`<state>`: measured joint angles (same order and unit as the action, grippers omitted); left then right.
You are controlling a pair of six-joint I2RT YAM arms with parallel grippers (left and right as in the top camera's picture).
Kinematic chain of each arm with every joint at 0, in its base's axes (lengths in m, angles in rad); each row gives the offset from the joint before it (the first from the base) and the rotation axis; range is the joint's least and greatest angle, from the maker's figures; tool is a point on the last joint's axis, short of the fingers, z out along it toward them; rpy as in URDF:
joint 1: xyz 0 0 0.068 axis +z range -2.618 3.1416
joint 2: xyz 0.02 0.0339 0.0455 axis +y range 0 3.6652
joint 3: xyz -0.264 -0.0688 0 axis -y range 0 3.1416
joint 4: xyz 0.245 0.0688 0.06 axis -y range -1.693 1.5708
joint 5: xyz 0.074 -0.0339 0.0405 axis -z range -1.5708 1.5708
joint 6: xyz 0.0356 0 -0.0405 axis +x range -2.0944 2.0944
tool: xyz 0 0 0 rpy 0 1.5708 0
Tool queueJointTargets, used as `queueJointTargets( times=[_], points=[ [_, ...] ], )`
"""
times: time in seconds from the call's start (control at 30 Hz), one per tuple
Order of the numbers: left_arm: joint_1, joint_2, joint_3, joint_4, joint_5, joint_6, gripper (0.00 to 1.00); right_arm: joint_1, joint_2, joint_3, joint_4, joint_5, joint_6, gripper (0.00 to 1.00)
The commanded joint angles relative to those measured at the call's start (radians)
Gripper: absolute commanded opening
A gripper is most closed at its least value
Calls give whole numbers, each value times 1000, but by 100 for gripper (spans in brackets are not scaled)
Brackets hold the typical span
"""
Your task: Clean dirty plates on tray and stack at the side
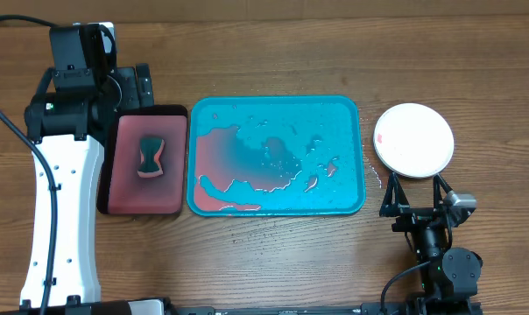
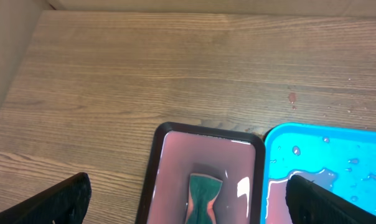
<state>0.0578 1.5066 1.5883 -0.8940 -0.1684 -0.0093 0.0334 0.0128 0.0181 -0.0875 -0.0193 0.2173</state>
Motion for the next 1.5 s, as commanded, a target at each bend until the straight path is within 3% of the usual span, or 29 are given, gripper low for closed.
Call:
queueJointTargets(
  times=[0.0,0.3,0.4,0.57,0.73,0.83,0.97,1.2,1.47],
  points=[
    [-25,-123,-5,0,5,-21,100,6,-10,-10,6,-8,-2,100],
    [-25,-468,-5,0,5,-21,100,6,-10,-10,6,-8,-2,100],
    [-25,-572,-5,-17,-85,52,100,6,-10,-10,6,-8,-2,100],
    [-26,-721,-5,-115,-150,66,100,6,-10,-10,6,-8,-2,100],
    [-26,-837,-6,-267,-148,63,100,6,-10,-10,6,-8,-2,100],
    [-27,-915,-78,-269,-109,48,100,6,-10,-10,6,-8,-2,100],
    [-26,-1046,-336,-76,-72,62,100,6,-10,-10,6,-8,-2,100],
    [-25,-1318,-944,535,48,63,100,6,-10,-10,6,-8,-2,100],
    [-24,-1486,-1282,782,84,62,100,6,-10,-10,6,-8,-2,100]
  ],
)
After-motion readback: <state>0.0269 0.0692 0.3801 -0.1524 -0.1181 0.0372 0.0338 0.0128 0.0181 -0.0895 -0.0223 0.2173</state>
